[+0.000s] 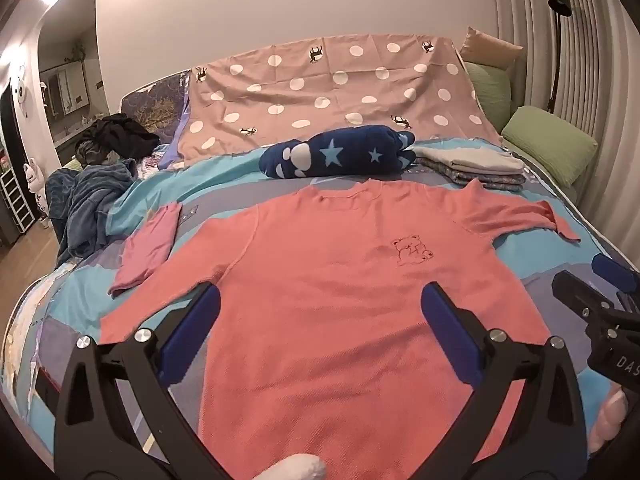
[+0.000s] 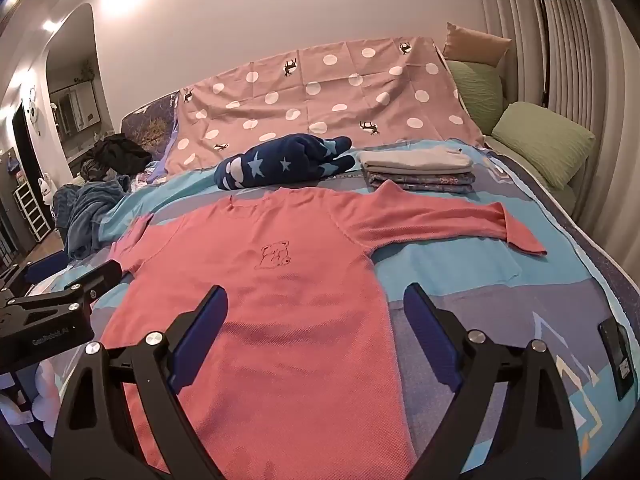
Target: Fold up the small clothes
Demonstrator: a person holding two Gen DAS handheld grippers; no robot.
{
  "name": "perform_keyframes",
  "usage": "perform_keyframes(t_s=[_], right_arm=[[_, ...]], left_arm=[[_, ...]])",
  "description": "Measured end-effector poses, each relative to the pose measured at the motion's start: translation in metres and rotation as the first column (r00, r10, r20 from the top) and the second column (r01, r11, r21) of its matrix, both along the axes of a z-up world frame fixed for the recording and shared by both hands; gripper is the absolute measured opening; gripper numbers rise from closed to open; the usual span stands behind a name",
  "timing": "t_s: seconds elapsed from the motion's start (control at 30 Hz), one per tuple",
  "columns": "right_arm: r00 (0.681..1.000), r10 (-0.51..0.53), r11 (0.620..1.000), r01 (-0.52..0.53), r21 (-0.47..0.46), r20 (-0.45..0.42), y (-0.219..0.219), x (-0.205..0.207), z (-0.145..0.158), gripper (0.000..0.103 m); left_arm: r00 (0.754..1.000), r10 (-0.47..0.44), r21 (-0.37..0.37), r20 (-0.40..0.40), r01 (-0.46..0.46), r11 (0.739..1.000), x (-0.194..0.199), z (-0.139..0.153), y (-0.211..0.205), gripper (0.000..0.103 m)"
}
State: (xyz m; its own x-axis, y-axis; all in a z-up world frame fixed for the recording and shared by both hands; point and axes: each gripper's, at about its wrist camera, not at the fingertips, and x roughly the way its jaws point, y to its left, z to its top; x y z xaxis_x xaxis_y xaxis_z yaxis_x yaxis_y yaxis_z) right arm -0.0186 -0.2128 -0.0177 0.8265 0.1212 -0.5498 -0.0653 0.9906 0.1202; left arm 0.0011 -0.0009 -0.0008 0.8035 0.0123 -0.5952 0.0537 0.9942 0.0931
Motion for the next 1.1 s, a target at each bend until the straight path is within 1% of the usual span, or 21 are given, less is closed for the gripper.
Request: perform_keyframes(t_s=[0.1,0.13,0.23,0.27,0.4,0.43,0.6,0.77,0.93,1.1], right_arm=[[1.000,0.000,1.000,0.000,0.008,-0.004,-0.001,0.000,-0.001,0.090],[1.000,0.001,1.000,-0.001,0.008,-0.004,0.000,0.000,-0.001,0.090],[1.000,0.005,1.000,-0.005,0.000,-0.001,0.002,-0.003,0.000,0.091],[1.000,0.004,1.000,-0.004,-0.005,-0.001,0.002,-0.006,-0.007,0.090],[1.000,0.007,1.000,-0.007,-0.006,-0.012,0.007,0.000,-0.004,0.091],[1.000,0.007,1.000,-0.007,-0.003,-0.015,0.007,0.001,-0.004,0.091],[1.000,0.007,1.000,-0.007,-0.016,-0.024,0.011,0.002,-0.005,0.091],[1.000,0.003,1.000,-0.004,-0.019,-0.029,0.012,0.003,-0.005,0.091],[1.000,-0.007,1.000,0.007,-0.030,-0.004,0.013,-0.002,-0.001,0.091],[1.000,-0.015,0.999,0.016,-0.035,0.021,0.013,-0.005,0.002,0.091]], left_arm=[[1.000,0.000,0.003,0.000,0.000,1.000,0.001,0.000,-0.001,0.101],[1.000,0.003,0.004,0.001,-0.003,1.000,-0.001,-0.007,-0.001,0.101],[1.000,0.002,0.004,0.008,-0.002,1.000,-0.002,-0.010,-0.002,0.101],[1.000,0.001,0.002,0.009,-0.001,1.000,-0.002,-0.011,-0.003,0.101],[1.000,-0.002,0.001,0.012,0.002,1.000,-0.004,-0.018,-0.003,0.101],[1.000,0.002,-0.002,0.000,-0.002,1.000,0.000,-0.012,-0.001,0.101],[1.000,-0.004,0.011,0.016,0.004,1.000,-0.005,-0.014,0.001,0.101],[1.000,-0.009,0.005,0.021,0.009,1.000,-0.006,-0.014,0.002,0.101],[0.998,-0.002,0.023,0.057,0.001,1.000,-0.007,-0.017,0.002,0.101],[0.999,-0.021,0.055,0.045,0.019,0.998,-0.007,-0.019,-0.002,0.101]])
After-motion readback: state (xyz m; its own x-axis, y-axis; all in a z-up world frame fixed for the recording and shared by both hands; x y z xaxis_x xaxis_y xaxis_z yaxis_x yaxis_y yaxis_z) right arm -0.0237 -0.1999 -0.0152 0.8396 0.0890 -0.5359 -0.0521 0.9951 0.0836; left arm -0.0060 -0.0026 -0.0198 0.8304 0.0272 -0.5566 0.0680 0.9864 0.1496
